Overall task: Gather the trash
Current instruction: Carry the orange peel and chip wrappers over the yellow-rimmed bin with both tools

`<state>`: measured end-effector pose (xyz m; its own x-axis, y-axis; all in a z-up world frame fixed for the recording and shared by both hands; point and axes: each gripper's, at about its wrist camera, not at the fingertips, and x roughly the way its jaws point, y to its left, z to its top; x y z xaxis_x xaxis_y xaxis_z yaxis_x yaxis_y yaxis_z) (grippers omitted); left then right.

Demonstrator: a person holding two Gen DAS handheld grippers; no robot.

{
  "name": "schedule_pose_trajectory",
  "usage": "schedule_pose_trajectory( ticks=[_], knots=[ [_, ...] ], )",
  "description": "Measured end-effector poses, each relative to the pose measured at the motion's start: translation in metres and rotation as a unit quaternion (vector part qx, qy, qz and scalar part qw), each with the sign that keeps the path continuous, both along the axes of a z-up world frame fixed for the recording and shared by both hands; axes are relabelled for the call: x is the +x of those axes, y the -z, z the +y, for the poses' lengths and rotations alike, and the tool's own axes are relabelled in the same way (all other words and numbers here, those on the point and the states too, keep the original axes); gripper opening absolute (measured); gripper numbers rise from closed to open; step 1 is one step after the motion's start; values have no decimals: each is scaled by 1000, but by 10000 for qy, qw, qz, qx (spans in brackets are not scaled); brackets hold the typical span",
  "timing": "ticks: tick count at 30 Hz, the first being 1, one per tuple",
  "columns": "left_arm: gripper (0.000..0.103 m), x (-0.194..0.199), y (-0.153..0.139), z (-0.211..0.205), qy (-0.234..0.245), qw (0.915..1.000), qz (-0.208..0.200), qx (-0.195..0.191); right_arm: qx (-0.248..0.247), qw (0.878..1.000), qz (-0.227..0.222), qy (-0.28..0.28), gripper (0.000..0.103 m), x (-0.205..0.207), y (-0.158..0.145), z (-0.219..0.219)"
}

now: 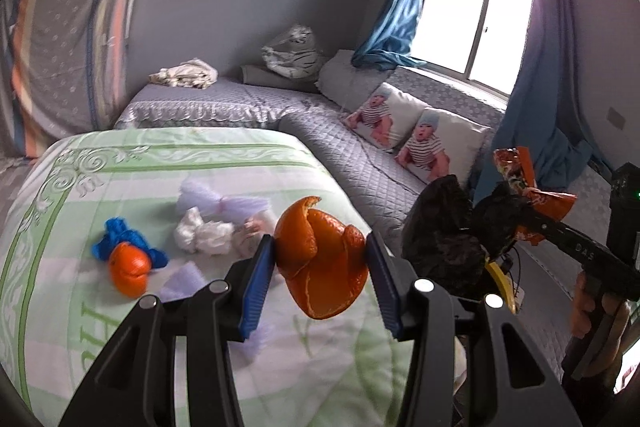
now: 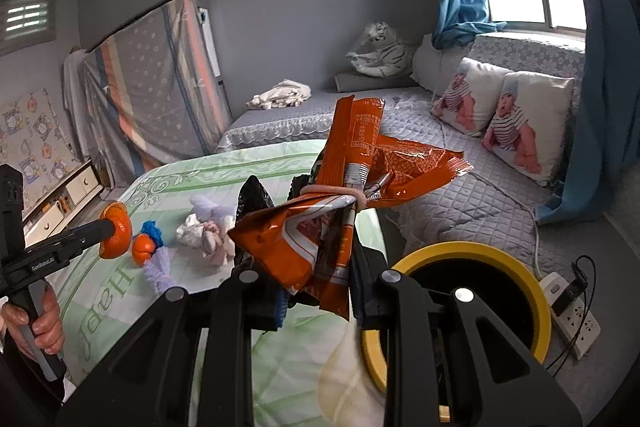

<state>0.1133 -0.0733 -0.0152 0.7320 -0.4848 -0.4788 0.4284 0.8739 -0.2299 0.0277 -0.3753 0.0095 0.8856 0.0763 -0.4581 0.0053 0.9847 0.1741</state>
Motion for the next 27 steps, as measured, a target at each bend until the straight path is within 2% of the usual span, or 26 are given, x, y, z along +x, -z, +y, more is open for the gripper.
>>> schedule_pose_trajectory(
  ticks=[13,27],
  knots=[
    [44,11,-16,-80,751,9967,-228,215,25,9990,13,457,23,5,1,-45],
    [44,22,-5,-162,1500,9879,-167,361,43,9943,121,1054,23,-3,15,-92]
  ],
)
